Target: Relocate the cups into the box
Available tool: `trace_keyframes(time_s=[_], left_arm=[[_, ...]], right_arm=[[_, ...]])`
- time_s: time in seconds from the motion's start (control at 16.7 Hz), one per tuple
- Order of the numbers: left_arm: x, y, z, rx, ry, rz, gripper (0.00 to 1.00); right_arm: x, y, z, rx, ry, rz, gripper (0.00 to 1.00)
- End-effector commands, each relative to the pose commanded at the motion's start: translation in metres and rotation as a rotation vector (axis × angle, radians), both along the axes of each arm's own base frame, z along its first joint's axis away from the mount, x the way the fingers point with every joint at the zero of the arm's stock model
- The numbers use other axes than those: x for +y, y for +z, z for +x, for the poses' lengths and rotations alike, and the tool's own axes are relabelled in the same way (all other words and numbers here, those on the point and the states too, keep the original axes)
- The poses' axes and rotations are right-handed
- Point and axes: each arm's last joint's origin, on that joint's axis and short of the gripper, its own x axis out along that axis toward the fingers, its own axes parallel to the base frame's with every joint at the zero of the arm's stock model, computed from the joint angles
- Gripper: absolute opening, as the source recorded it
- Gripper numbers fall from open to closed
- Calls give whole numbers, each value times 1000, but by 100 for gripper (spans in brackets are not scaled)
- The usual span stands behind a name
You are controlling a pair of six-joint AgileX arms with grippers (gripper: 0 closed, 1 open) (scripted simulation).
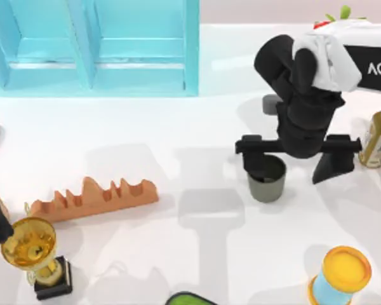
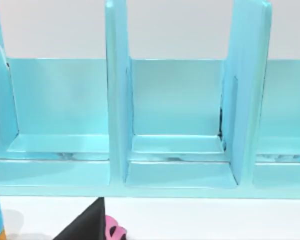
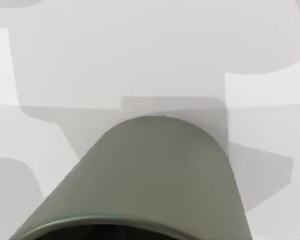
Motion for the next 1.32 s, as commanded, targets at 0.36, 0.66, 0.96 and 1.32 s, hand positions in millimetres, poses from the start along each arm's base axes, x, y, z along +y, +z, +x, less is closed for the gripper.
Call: trace_keyframes(time_s=[0.36,0.66,0.96,1.32], left_arm=[[0,0,0,0,0,0,100],[0,0,0,0,0,0,100],[0,0,0,0,0,0,100],[0,0,0,0,0,0,100]], right_arm=[[0,0,0,0,0,0,25],[0,0,0,0,0,0,0],[0,0,0,0,0,0,0],[-27,26,6,-3,-7,1,0]])
